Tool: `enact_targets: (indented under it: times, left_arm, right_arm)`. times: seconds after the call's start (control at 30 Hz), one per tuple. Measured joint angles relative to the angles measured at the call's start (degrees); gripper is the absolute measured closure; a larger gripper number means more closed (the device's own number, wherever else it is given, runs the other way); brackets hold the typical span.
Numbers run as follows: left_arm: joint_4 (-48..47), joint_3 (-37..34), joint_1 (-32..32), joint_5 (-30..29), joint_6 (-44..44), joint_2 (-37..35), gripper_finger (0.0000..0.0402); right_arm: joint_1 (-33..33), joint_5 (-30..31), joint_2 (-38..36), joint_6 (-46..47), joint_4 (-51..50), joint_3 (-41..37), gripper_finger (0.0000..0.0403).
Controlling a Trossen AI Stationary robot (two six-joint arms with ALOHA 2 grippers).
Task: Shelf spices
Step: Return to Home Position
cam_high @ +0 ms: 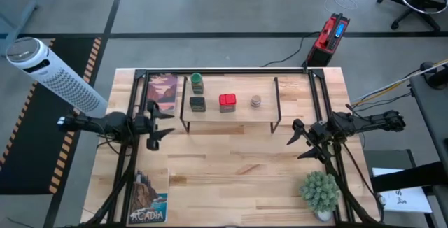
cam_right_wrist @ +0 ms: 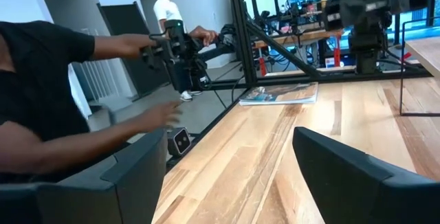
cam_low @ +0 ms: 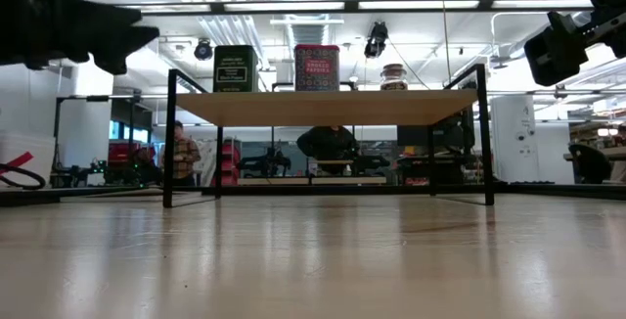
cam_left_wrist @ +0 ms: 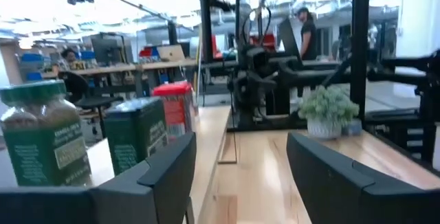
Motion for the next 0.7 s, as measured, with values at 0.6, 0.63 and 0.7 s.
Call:
enact_targets:
  times: [0.6, 0.63, 0.7]
  left_arm:
    - [0.6, 0.4, 0.0, 0.1, 0.0, 2.3, 0.018]
    - [0.6, 0.4, 0.0, 0.1, 0.0, 2.7, 0.0178]
    - [0.5, 0.5, 0.0, 0.1, 0.0, 3.4, 0.0175]
  right_arm:
    - [0.0, 0.0, 0.3, 0.0, 0.0, 0.0, 0.0143]
    - [0.0, 0.0, 0.3, 0.0, 0.0, 0.0, 0.0144]
    - [0.0, 0.0, 0.3, 0.0, 0.0, 0.0, 0.0144]
